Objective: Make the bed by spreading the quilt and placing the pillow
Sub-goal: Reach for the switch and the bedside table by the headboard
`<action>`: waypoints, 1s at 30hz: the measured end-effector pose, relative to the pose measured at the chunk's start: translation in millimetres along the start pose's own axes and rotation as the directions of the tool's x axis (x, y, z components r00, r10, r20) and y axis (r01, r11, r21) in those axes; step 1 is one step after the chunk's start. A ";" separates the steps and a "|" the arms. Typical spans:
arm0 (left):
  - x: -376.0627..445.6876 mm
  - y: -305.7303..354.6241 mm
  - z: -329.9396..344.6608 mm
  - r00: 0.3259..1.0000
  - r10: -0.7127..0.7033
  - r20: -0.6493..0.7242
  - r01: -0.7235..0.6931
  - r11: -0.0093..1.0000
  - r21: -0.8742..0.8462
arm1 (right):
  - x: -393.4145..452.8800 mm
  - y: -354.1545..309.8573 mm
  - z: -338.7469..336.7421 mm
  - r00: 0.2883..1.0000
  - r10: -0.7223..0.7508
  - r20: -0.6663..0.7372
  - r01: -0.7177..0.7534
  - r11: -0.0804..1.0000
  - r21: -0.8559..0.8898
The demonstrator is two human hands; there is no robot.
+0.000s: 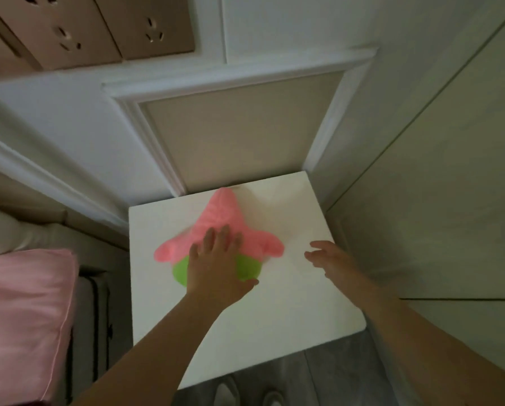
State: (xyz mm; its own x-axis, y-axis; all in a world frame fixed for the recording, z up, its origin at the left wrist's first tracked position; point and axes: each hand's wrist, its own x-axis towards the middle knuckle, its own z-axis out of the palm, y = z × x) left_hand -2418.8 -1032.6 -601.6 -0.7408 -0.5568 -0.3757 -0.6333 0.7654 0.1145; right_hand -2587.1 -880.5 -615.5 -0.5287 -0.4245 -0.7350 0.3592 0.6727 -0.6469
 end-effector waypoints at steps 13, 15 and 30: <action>35.1 -20.7 -10.1 0.992 -0.093 -0.088 0.081 0.989 -0.126 | 3.8 -8.5 -5.2 0.994 0.111 0.020 -0.108 0.988 -0.106; 32.7 -32.0 -26.0 0.980 -0.153 -0.126 0.085 0.900 -0.428 | 4.4 -13.6 5.2 0.994 0.105 0.009 -0.103 0.990 -0.100; 11.4 -47.4 -24.7 0.946 -0.321 -0.040 0.178 0.620 -0.764 | 6.9 -52.6 66.2 0.997 -0.029 -0.066 0.055 0.900 0.432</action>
State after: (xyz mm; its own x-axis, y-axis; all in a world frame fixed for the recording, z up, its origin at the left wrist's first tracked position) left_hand -2402.7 -1083.2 -588.6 -0.5066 -0.7854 -0.3556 -0.6957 0.1288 0.7067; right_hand -2558.7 -958.9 -599.9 -0.5889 -0.4027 -0.7007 0.6263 0.3205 -0.7106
